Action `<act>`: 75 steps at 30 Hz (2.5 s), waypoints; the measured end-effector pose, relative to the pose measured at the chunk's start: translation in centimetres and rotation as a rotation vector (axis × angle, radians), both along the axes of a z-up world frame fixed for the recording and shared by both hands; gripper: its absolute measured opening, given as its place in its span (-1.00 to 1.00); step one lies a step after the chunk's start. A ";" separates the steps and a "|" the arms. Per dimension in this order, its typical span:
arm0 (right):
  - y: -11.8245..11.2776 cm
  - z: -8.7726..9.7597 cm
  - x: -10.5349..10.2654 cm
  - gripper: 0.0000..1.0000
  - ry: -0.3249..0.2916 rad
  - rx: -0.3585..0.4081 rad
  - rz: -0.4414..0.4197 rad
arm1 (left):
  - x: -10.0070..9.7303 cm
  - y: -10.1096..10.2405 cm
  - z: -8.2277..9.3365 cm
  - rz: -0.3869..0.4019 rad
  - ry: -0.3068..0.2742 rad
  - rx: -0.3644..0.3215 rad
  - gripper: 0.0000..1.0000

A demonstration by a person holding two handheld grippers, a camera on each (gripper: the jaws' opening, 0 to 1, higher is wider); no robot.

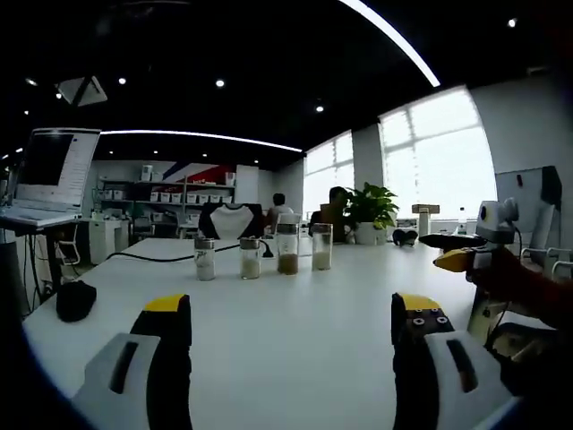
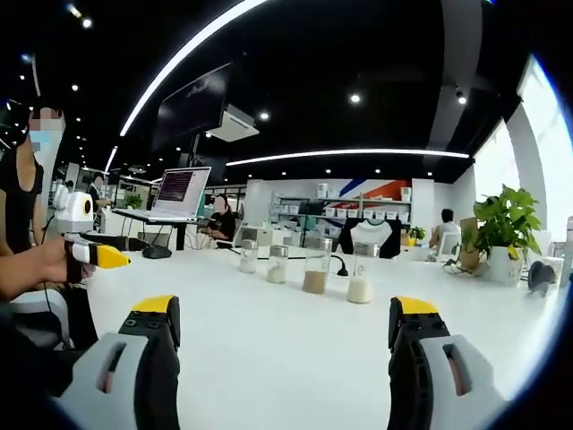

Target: Rotate the seasoning bottle until the label or dispensing opening points toward the visible target arrow and the bottle remains upright within the marked orientation range

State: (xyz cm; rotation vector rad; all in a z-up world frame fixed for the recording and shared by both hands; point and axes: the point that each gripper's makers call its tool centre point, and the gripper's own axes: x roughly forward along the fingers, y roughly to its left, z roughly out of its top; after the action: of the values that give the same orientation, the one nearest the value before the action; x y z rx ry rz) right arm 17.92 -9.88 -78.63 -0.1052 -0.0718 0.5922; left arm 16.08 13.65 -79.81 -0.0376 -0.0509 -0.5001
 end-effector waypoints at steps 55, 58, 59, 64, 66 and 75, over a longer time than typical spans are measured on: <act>1.3 -2.5 0.1 0.94 0.035 -0.124 0.049 | 8.8 3.8 0.0 0.122 0.097 0.107 0.99; 1.6 -3.0 0.1 0.98 0.036 -0.188 0.037 | 9.7 4.1 0.0 0.122 0.102 0.116 0.97; 1.7 -3.0 0.1 0.98 0.035 -0.185 0.036 | 10.1 4.3 0.1 0.122 0.104 0.116 0.98; 2.1 -3.0 0.0 0.99 0.038 -0.167 0.054 | 11.6 5.1 0.7 0.138 0.104 0.100 0.99; 2.2 -2.9 0.0 0.99 0.038 -0.156 0.062 | 12.2 5.2 0.8 0.137 0.105 0.099 0.99; 2.6 -2.4 0.0 0.99 0.058 -0.084 0.091 | 16.0 5.9 1.8 0.141 0.096 0.142 0.99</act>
State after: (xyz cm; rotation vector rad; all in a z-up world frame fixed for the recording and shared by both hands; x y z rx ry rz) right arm 17.95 -7.28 -81.04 -0.1667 0.0050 0.6886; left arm 32.03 19.56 -78.03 0.0809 0.0753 -0.3597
